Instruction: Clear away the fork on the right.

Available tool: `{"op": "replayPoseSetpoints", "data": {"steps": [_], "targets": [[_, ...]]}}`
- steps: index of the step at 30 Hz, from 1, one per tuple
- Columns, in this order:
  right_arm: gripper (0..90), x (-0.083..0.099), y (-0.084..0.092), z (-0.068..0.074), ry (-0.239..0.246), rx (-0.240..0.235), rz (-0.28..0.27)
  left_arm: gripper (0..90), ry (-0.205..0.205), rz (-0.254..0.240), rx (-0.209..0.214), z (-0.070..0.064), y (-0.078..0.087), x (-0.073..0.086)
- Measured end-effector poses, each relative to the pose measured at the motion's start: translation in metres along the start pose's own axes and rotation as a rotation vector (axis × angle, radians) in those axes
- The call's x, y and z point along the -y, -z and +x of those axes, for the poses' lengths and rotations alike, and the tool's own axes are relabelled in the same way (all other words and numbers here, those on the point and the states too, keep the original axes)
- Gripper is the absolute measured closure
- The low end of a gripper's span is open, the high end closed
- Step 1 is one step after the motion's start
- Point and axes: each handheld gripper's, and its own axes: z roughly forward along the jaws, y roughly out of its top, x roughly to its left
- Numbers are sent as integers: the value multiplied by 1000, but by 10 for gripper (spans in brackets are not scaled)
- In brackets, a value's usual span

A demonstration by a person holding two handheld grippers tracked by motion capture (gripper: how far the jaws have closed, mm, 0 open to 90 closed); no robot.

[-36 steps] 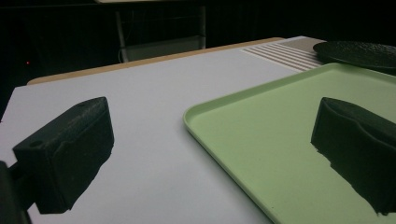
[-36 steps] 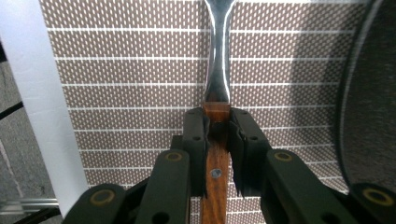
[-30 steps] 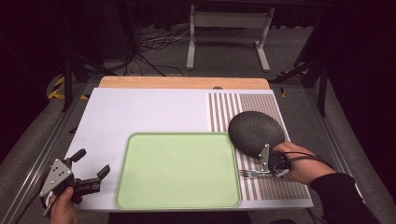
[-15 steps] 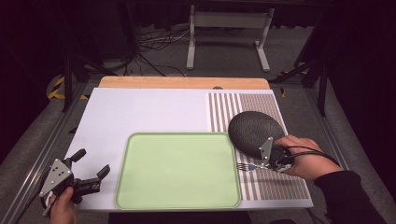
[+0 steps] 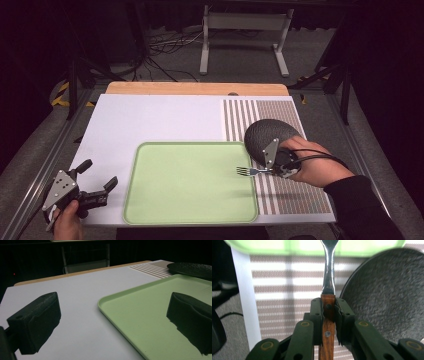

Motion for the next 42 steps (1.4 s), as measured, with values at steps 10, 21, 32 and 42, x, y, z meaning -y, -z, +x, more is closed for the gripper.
{"op": "replayPoseSetpoints", "data": {"steps": [10,21,32,42], "targets": [[782,-28,4,-5,8,0,-28,0,2,-3,1,0,0,0],[782,-58,4,-8,-15,3,-39,0,1,-2,3,0,0,0],[783,-82,4,-5,-195,3,-61,0,1,-6,7,0,0,-1],[783,-94,-1,-3,-401,-40,-95,0,1,-5,11,1,1,-1]]}}
